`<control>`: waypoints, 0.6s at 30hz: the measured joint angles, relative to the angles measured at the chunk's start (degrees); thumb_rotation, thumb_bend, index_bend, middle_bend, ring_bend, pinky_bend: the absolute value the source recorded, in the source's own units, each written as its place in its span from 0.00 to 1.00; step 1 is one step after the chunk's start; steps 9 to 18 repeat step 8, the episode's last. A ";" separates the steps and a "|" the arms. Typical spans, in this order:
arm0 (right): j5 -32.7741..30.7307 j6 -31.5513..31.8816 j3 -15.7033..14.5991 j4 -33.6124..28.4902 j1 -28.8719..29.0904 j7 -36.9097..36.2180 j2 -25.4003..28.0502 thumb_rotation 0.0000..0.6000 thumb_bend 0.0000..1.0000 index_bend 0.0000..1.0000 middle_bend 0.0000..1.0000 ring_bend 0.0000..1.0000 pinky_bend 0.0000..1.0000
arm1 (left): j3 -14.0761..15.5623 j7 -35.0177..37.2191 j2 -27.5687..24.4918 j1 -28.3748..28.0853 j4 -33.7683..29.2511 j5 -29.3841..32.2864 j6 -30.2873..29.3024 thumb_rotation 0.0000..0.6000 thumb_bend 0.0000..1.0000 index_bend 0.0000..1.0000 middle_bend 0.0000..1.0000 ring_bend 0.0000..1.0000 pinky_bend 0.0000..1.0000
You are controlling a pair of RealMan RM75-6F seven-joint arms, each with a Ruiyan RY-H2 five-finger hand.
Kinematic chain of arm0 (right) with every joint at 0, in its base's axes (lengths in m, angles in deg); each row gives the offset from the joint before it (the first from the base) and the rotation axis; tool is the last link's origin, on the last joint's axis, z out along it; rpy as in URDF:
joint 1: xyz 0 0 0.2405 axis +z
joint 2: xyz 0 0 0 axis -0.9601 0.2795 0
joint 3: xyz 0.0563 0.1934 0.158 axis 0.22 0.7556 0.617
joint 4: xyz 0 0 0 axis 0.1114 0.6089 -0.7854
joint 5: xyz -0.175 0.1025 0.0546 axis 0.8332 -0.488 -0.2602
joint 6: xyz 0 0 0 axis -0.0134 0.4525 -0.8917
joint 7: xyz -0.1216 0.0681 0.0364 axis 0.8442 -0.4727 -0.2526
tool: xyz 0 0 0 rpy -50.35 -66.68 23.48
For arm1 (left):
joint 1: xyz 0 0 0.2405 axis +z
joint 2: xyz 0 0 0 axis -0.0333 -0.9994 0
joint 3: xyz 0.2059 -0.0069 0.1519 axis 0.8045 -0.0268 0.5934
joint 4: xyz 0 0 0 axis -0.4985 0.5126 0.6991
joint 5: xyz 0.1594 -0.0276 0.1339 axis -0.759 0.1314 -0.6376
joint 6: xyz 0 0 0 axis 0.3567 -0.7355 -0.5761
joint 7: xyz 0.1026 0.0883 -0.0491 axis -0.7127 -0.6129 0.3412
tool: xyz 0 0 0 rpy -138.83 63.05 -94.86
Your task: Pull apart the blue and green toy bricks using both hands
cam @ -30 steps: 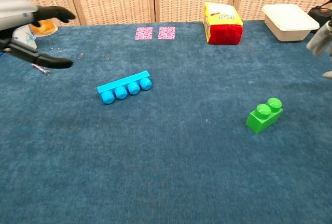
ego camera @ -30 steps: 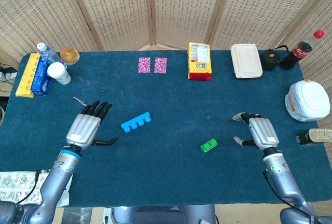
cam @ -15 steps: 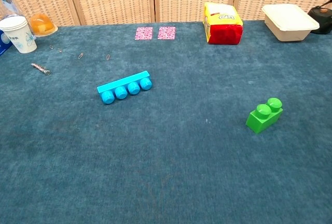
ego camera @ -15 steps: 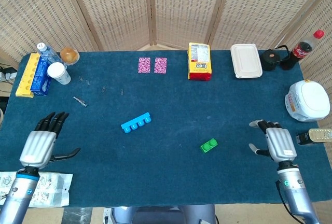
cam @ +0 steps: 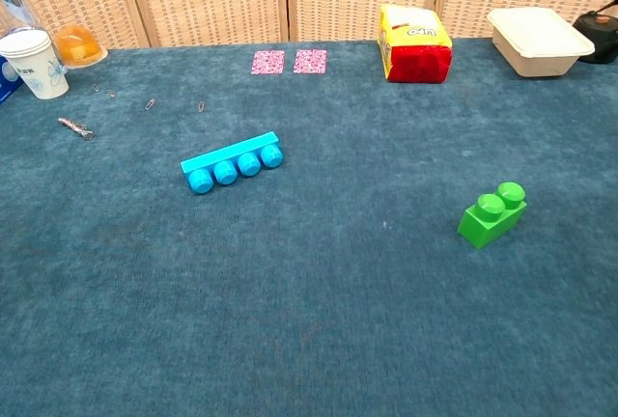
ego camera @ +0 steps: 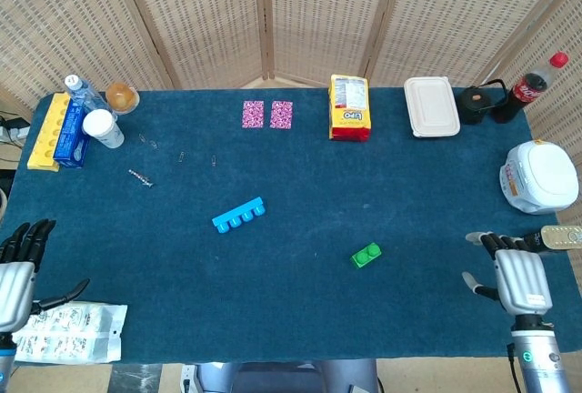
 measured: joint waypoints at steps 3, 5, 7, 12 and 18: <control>0.51 1.06 -0.25 -0.21 -0.97 0.26 -0.06 1.00 0.27 0.34 0.40 0.39 0.30 | 0.04 -0.72 -0.38 0.74 -0.42 -0.65 0.65 0.43 0.18 0.00 0.10 0.00 0.15; 1.15 1.78 -0.35 -0.32 -1.75 0.37 -0.11 1.00 0.27 0.34 0.40 0.39 0.30 | -0.27 -1.23 -0.53 1.32 -0.76 -1.12 1.16 0.42 0.18 0.00 0.10 0.00 0.15; 1.44 1.95 -0.20 -0.39 -2.11 0.53 -0.05 1.00 0.27 0.34 0.40 0.39 0.30 | -1.05 -1.31 -0.54 1.62 -0.88 -1.16 1.71 0.42 0.18 0.00 0.10 0.00 0.15; 1.44 1.90 -0.10 -0.41 -2.16 0.59 -0.02 1.00 0.27 0.34 0.40 0.39 0.30 | -1.57 -1.32 -0.53 1.78 -0.91 -1.08 2.25 0.43 0.18 0.00 0.10 0.00 0.15; 1.44 1.90 -0.10 -0.41 -2.16 0.59 -0.02 1.00 0.27 0.34 0.40 0.39 0.30 | -1.57 -1.32 -0.53 1.78 -0.91 -1.08 2.25 0.43 0.18 0.00 0.10 0.00 0.15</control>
